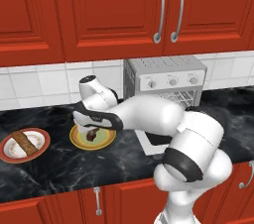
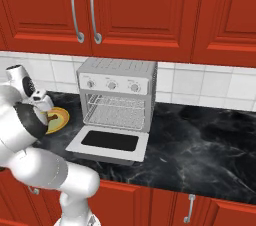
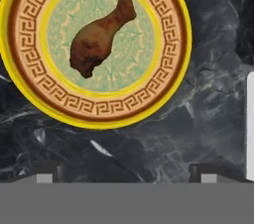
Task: Open the toaster oven door. Place the baguette on the top rack in the toaster oven and place the chicken drumstick on the bottom rack.
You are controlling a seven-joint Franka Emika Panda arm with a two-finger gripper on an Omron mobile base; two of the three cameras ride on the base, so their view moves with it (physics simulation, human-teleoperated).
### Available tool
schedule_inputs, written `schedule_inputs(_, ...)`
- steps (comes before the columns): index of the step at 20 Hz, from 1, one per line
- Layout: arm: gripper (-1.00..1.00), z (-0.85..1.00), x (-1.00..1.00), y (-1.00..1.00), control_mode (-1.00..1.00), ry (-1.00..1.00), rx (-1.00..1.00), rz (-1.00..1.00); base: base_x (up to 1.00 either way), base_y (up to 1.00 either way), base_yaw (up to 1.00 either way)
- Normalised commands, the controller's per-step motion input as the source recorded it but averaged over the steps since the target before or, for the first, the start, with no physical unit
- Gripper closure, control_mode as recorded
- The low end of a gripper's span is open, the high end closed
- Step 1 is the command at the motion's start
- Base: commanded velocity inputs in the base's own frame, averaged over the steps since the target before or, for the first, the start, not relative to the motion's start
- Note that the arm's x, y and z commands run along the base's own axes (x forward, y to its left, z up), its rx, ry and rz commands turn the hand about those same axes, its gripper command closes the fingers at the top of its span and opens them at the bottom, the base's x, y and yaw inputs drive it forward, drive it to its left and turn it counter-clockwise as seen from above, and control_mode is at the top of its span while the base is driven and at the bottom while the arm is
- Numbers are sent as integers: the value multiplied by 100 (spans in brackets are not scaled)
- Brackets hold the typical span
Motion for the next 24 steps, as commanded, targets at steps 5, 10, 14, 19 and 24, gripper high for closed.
schedule_inputs(5,-100,-26,15,10,-100,-3,11,-4,0,0,0)
schedule_inputs(10,-100,-31,33,19,-100,-9,6,-4,0,0,0)
schedule_inputs(14,-100,-32,32,5,-100,-9,3,-5,0,0,0)
schedule_inputs(19,-100,-14,33,12,-100,0,6,-5,0,0,0)
schedule_inputs(24,-100,-30,25,7,-100,0,1,-10,0,0,0)
